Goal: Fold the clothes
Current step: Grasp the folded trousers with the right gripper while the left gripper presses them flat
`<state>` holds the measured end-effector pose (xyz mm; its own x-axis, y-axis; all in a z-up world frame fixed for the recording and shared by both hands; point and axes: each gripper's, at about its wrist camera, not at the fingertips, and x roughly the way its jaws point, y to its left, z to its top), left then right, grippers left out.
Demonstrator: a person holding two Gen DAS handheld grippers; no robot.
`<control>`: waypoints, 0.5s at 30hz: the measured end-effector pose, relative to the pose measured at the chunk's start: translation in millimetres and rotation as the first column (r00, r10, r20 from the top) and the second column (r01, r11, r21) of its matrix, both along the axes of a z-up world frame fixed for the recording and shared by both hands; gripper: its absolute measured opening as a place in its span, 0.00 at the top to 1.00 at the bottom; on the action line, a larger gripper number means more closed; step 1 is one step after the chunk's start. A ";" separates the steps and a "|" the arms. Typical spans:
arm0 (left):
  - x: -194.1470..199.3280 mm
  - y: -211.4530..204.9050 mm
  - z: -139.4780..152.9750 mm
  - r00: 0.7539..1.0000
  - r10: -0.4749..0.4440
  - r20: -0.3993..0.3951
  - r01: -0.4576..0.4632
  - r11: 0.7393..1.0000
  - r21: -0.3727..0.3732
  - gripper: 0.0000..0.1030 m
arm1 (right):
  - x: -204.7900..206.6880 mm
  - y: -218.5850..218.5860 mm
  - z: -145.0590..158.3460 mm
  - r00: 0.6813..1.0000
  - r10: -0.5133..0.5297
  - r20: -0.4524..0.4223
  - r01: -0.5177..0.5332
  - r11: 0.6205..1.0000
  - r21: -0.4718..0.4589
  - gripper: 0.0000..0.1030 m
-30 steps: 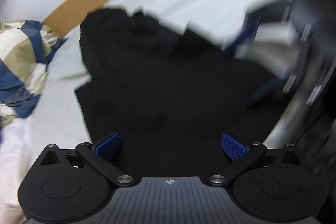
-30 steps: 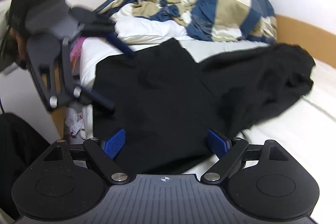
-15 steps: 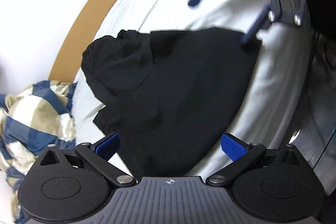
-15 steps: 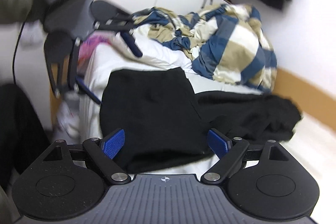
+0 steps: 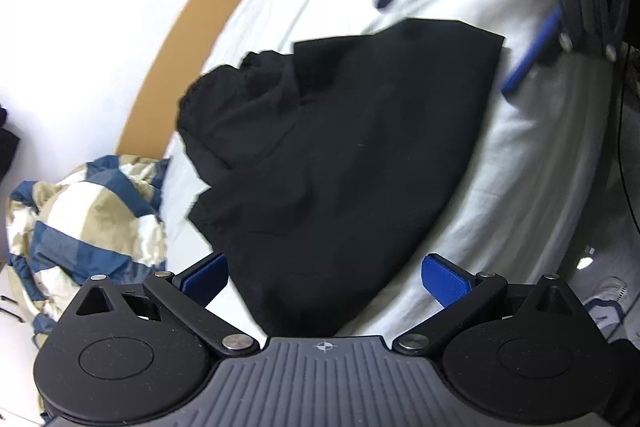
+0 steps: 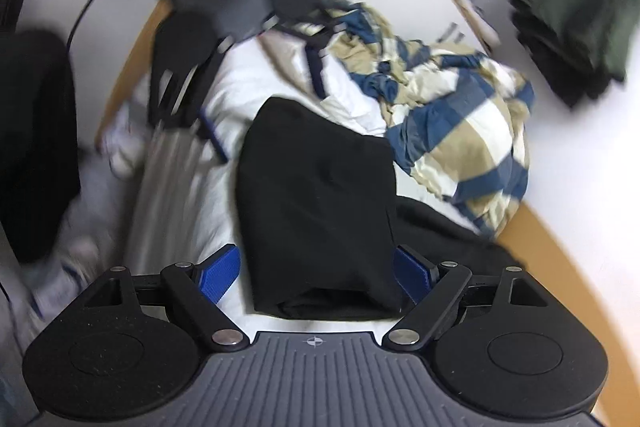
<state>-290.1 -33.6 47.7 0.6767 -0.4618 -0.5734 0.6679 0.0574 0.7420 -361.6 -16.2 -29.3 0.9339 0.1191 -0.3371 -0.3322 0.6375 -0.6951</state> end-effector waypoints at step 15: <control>5.2 9.6 -10.9 0.994 -0.098 0.046 0.102 0.990 -0.095 0.00 | 17.3 -6.1 14.9 0.992 -0.107 0.061 0.104 0.993 0.060 0.20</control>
<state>-284.9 -24.0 36.8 0.6463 -0.5808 -0.4949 0.6429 0.0651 0.7632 -344.3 -22.3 -14.4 0.9616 0.0362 -0.2720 -0.2173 0.7056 -0.6744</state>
